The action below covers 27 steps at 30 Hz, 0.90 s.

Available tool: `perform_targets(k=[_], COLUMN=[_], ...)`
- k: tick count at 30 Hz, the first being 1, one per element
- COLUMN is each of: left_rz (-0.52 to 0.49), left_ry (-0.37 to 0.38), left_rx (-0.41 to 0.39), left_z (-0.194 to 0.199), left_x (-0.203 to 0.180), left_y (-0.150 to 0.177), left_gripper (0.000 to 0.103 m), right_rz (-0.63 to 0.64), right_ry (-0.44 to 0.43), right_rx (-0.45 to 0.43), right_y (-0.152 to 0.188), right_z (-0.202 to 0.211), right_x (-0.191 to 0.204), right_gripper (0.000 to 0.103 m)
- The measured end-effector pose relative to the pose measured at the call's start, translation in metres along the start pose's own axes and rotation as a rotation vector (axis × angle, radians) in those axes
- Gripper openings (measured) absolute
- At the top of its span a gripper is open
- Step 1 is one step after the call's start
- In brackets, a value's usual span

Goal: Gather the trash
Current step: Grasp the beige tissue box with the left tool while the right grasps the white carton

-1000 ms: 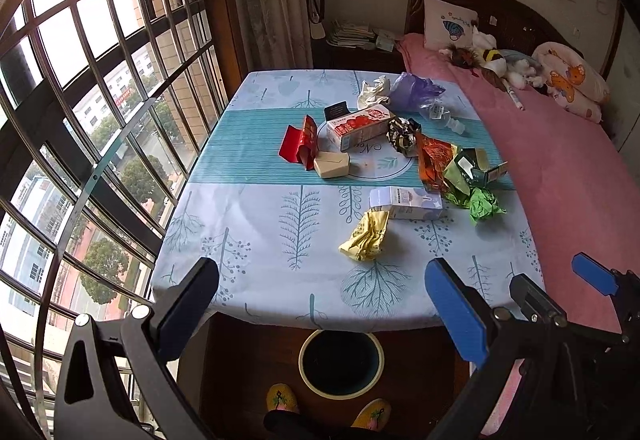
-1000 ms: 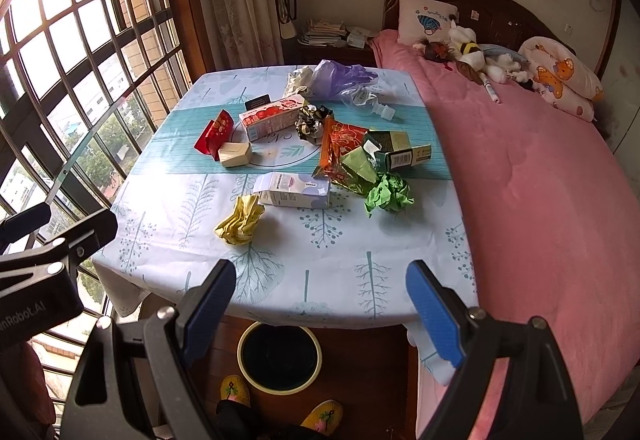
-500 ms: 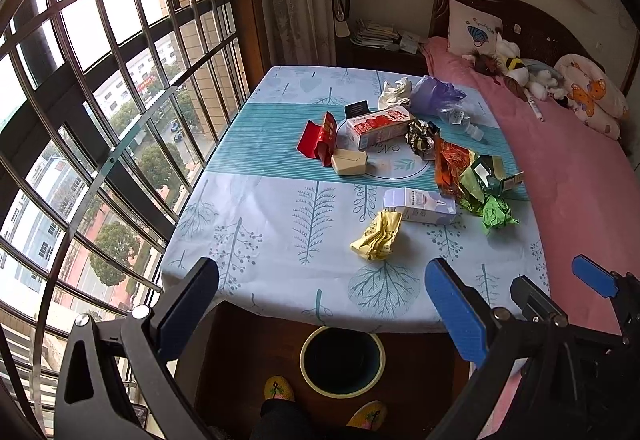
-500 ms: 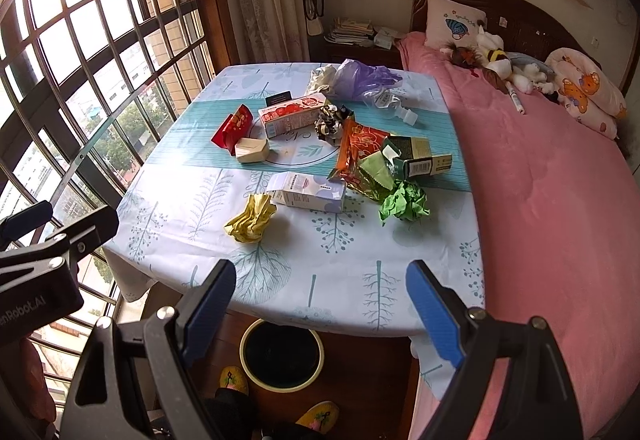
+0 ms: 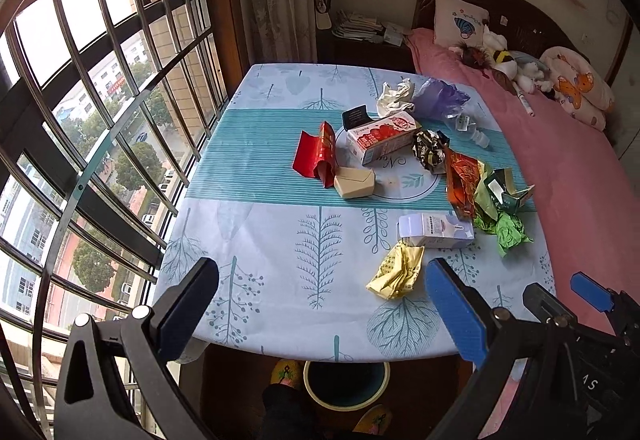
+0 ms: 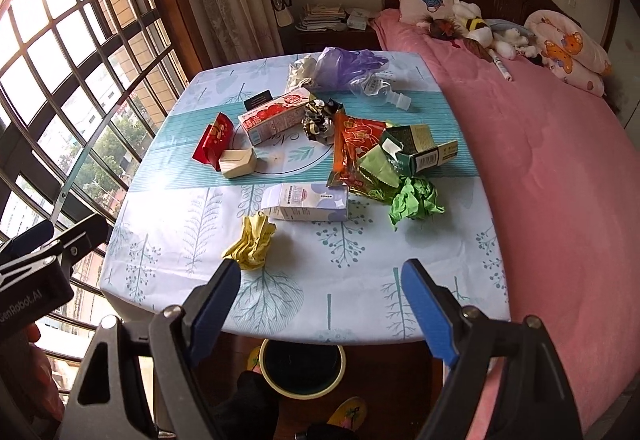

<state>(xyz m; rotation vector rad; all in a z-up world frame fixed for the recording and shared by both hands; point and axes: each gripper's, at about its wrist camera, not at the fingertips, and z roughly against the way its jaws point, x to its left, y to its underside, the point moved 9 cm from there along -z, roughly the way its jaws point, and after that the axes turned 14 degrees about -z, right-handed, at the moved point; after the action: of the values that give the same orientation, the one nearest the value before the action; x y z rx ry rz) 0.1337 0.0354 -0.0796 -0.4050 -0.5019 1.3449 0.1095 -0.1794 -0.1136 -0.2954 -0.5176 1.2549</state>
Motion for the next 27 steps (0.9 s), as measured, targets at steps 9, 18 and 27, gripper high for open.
perform_targets(k=[9,18,27], left_rz=[-0.188,-0.365,-0.487], left_ry=[0.033,0.161,0.332], left_rx=[0.021,0.079,0.154], left_z=[-0.070,-0.141,-0.182], left_x=[0.045,0.037,-0.017], left_y=[-0.051,-0.073,-0.080], left_gripper=[0.102,0.097,0.094], right_rz=[-0.219,-0.492,-0.785], right_ry=[0.050,0.057,0.095], right_rx=[0.105,0.211,0.312], right_y=[-0.007,-0.015,-0.022], right_z=[-0.060,-0.132,-0.193], right_x=[0.010,0.007,-0.006], right_gripper=[0.083,0.083,0.083])
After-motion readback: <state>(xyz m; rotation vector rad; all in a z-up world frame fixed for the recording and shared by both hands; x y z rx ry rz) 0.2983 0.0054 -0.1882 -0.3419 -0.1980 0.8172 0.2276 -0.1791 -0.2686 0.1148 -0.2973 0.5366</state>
